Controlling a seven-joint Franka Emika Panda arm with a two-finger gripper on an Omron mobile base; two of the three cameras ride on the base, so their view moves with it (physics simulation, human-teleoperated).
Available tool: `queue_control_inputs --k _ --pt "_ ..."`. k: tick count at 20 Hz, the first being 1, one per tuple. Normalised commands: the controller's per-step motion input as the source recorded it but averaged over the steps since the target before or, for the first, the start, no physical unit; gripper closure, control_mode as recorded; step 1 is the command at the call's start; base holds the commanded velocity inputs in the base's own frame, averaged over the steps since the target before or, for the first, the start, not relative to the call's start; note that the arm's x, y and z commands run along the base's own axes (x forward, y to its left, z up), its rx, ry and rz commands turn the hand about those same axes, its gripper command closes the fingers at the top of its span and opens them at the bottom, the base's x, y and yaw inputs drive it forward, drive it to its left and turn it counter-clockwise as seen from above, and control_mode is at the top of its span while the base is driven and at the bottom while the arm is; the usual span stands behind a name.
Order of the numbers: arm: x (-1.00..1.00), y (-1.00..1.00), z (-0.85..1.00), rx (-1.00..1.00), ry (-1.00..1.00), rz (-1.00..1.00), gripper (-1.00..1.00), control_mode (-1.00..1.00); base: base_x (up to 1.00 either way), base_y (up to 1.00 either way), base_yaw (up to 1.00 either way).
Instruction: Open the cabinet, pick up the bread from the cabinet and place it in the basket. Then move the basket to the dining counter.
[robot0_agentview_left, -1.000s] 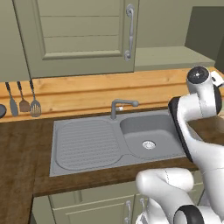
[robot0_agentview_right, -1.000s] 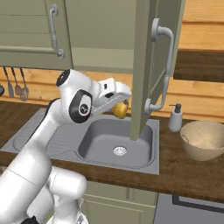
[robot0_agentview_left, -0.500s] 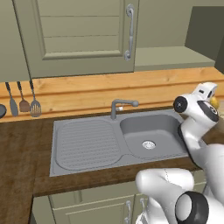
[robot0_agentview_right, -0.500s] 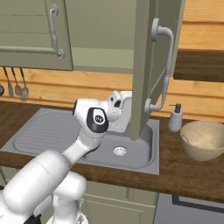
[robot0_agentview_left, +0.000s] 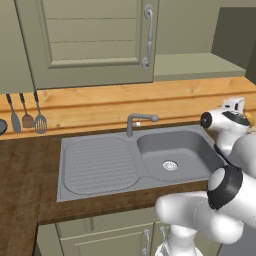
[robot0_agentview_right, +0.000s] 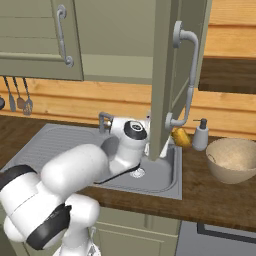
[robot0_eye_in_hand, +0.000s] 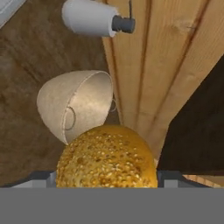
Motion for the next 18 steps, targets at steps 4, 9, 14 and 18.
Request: queue_control_inputs --k 4,9,14,18 --pt "0.02 -0.68 0.00 0.00 0.17 -0.08 1.00 -1.00 0.00 0.00 0.00" --pt "0.23 -0.66 -0.07 0.01 0.13 -0.07 1.00 -1.00 0.00 0.00 0.00" --pt "0.52 -0.40 -0.37 0.01 0.10 -0.01 1.00 -1.00 0.00 0.00 0.00" --pt "0.09 -0.43 -0.23 0.05 0.00 0.00 1.00 -1.00 0.00 0.00 0.00"
